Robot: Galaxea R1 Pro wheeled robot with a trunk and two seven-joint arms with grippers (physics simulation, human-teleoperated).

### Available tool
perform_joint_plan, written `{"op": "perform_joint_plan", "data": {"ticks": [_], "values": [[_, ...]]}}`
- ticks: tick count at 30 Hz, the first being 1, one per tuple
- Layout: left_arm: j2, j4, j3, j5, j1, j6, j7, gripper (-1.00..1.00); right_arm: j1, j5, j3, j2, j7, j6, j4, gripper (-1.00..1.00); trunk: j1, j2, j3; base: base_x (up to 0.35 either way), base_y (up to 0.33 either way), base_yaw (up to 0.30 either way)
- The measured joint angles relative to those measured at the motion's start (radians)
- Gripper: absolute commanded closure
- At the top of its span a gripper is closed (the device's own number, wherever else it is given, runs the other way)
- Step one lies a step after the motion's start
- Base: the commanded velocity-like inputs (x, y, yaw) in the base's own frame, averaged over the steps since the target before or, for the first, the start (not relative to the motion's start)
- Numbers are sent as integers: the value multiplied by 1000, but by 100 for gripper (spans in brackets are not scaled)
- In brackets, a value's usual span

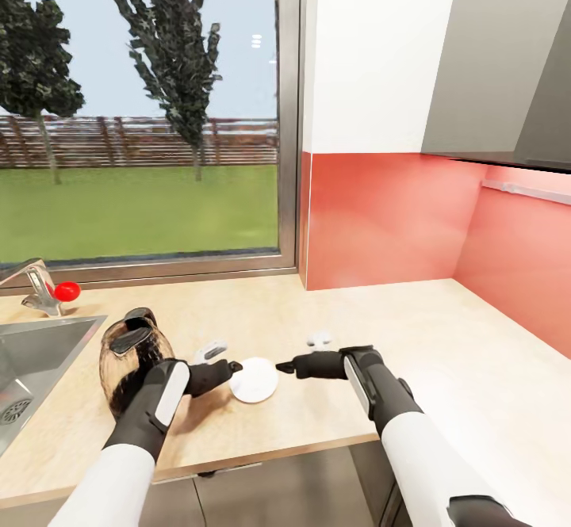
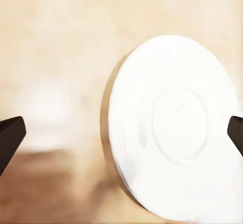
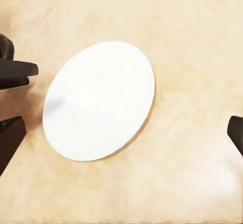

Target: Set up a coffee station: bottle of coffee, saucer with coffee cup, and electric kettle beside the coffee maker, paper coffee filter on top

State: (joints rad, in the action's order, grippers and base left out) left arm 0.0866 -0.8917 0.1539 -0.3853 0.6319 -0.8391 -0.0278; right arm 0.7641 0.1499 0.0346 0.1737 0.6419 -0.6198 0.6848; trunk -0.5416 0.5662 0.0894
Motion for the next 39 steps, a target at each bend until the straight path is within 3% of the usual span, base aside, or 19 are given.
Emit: {"op": "perform_joint_plan", "data": {"ticks": [5,6,13,39], "values": [[-1,0,0,-29,4,-28,0,-100,-1,1,1,0,28,-28,-28,-100,0,0,0,0,0,0],[-2,0,0,-72,7,-51,0,-100,-1,4,1,0,75,-29,-123,-100,0,0,0,0,0,0],[-2,0,0,-93,11,-51,-1,-100,-1,-4,1,0,79,-31,-179,-100,0,0,0,54,0,0],[0,0,0,-94,13,-42,-4,-100,-5,-6,0,0,108,-31,-186,-100,0,0,0,90,0,0]]}}
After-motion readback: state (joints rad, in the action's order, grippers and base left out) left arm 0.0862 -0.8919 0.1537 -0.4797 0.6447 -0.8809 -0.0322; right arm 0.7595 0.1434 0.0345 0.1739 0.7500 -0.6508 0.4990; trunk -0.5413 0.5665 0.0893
